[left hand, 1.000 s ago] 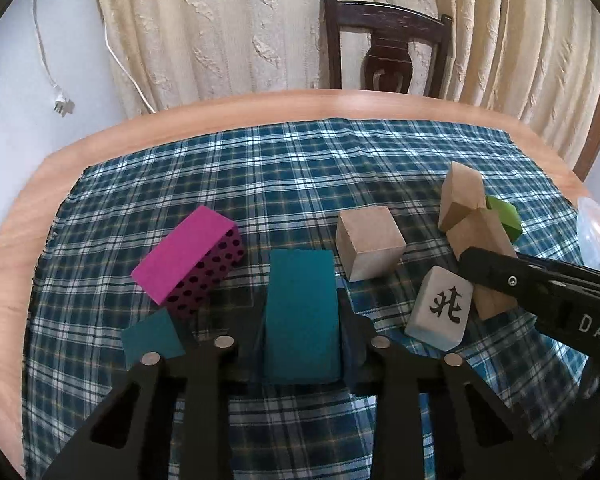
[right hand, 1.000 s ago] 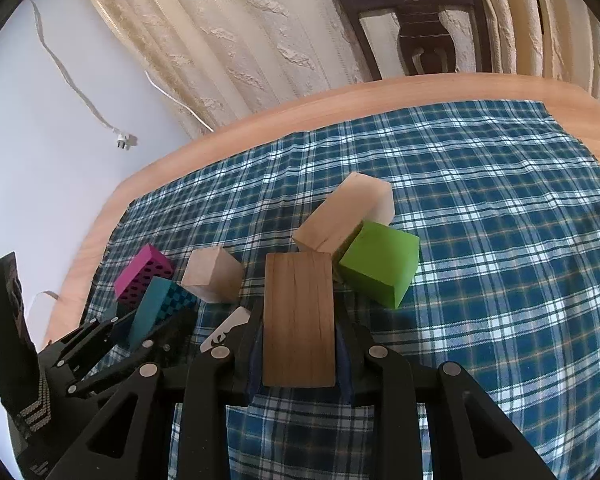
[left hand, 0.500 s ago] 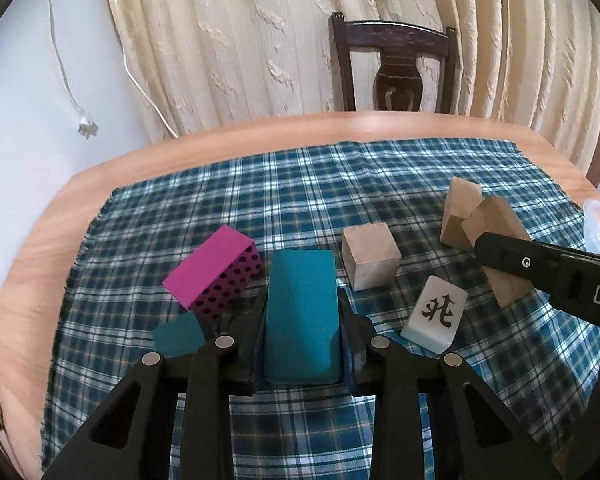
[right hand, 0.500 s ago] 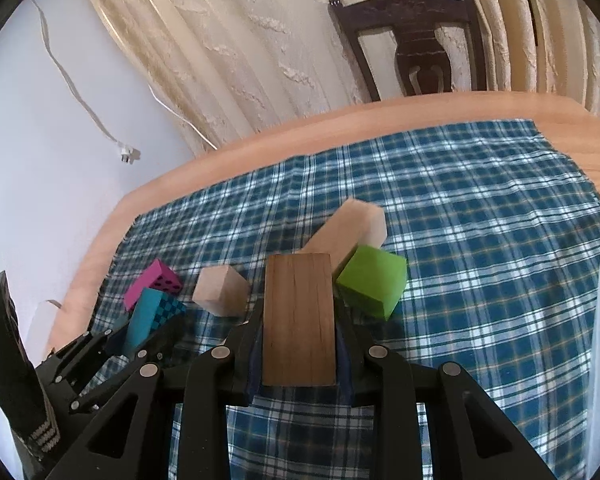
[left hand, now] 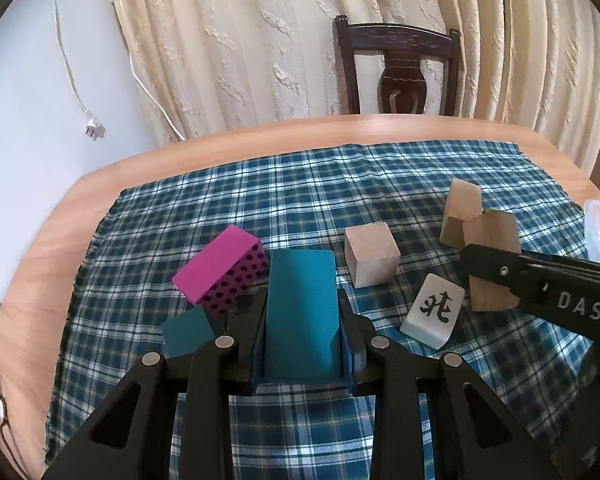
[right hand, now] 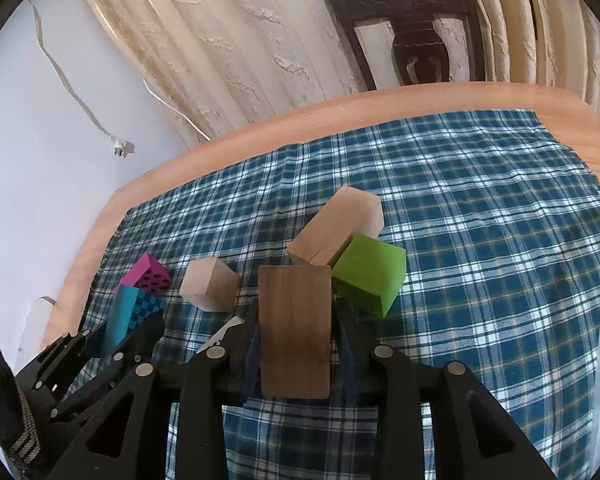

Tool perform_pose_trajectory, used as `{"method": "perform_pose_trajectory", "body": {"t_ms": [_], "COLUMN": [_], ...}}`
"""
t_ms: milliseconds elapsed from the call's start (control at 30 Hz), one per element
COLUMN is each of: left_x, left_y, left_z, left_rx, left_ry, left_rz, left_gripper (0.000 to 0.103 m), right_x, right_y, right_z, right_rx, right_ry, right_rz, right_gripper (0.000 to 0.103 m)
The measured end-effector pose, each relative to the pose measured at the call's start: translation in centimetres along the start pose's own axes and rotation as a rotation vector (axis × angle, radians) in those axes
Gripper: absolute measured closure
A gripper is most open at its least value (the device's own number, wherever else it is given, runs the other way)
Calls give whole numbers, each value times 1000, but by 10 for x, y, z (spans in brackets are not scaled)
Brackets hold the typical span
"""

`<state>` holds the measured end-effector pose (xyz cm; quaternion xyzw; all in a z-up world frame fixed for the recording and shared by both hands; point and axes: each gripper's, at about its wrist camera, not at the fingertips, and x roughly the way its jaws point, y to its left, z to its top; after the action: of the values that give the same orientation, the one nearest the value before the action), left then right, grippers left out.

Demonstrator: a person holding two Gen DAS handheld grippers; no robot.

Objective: Organize rigid objects
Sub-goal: 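Carry the wooden plank toward the clear bowl with the right tool while the left tool holds the teal block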

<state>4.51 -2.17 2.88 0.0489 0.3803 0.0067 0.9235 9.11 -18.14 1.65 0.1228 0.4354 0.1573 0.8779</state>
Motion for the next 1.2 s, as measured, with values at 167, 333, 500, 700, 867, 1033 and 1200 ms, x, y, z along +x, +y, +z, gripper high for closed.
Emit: {"method": "perform_pose_trajectory", "body": {"t_ms": [167, 333, 500, 700, 867, 1033, 1200], "left_x": [-1, -1, -2, -6, -8, -12, -18], "left_y": [-1, 1, 2, 1, -1, -5, -19], "left_z": [-1, 0, 0, 2, 4, 4, 4], "left_rx": [-1, -16, -18, -20, -26, -30, -7], "left_ry": [2, 9, 4, -10, -20, -29, -43], "left_rz": [-6, -20, -22, -17, -16, -26, -40], "left_gripper": [73, 73, 73, 73, 73, 73, 73], "right_x": [2, 4, -8, -25, -37, -52, -72], "right_y": [-1, 3, 2, -5, -11, -22, -39], "right_z": [-1, -2, -1, 3, 7, 11, 12], "right_rx": [-13, -30, -18, 7, 24, 67, 117], "right_ry": [10, 7, -32, -82, -113, -162, -224], "right_rz": [-7, -37, -41, -36, -38, -74, -137], "right_gripper": [64, 66, 69, 69, 69, 69, 69]}}
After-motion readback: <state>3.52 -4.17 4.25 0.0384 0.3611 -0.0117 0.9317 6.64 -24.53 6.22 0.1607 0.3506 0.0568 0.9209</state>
